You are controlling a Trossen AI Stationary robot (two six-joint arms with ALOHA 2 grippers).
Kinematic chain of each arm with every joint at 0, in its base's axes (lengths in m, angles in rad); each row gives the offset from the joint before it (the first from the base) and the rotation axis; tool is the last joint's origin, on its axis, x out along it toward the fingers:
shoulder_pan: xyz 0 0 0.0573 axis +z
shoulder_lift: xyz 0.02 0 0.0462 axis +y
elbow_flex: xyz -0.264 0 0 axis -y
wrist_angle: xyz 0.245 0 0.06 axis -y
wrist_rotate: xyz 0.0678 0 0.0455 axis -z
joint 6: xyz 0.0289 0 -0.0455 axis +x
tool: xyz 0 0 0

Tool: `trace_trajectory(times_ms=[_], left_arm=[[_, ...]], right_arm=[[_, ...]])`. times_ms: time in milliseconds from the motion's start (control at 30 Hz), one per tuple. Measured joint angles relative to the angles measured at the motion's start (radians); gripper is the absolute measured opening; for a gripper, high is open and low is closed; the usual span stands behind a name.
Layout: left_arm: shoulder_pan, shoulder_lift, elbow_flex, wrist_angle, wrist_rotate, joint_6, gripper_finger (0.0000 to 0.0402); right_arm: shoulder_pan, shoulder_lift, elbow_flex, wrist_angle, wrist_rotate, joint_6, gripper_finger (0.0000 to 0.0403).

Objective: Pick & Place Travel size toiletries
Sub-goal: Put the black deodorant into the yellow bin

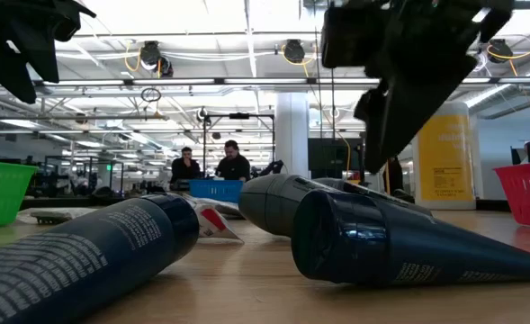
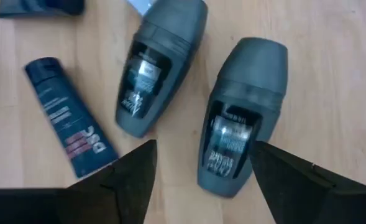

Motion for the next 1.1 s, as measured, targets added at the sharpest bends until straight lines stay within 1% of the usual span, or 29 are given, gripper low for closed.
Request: trace_trajectory(times_ms=[133, 233, 300, 500, 600, 733, 800, 933, 1100], left_arm=[[0.000, 0.000, 0.000, 0.000, 0.000, 0.000, 0.0246], [0.000, 0.000, 0.000, 0.000, 0.000, 0.000, 0.0246], [0.000, 0.000, 0.000, 0.000, 0.000, 0.000, 0.0246], [0.000, 0.000, 0.000, 0.000, 0.000, 0.000, 0.0246], [0.000, 0.000, 0.000, 0.000, 0.000, 0.004, 0.0246], [0.000, 0.000, 0.000, 0.000, 0.000, 0.019, 0.0246], [0.000, 0.000, 0.000, 0.000, 0.000, 0.019, 0.0246], [0.000, 0.000, 0.000, 0.000, 0.000, 0.020, 0.0246], [0.000, 0.000, 0.000, 0.000, 0.000, 0.021, 0.0246]], right_arm=[[-0.002, 0.039, 0.000, -0.014, 0.006, 0.052, 0.0281], [-0.001, 0.048, 0.000, -0.019, 0.010, 0.081, 0.0290], [-0.001, 0.049, 0.000, -0.030, 0.023, 0.087, 0.0290], [-0.001, 0.049, -0.008, -0.009, 0.111, 0.092, 0.0287], [-0.001, 0.049, -0.051, 0.064, 0.108, 0.126, 0.0286], [0.005, 0.049, -0.123, 0.152, 0.061, 0.180, 0.0286], [0.006, 0.049, -0.147, 0.164, 0.061, 0.206, 0.0286], [0.006, 0.046, -0.169, 0.172, 0.067, 0.208, 0.0285], [0.006, 0.047, -0.182, 0.184, 0.158, 0.209, 0.0283]])
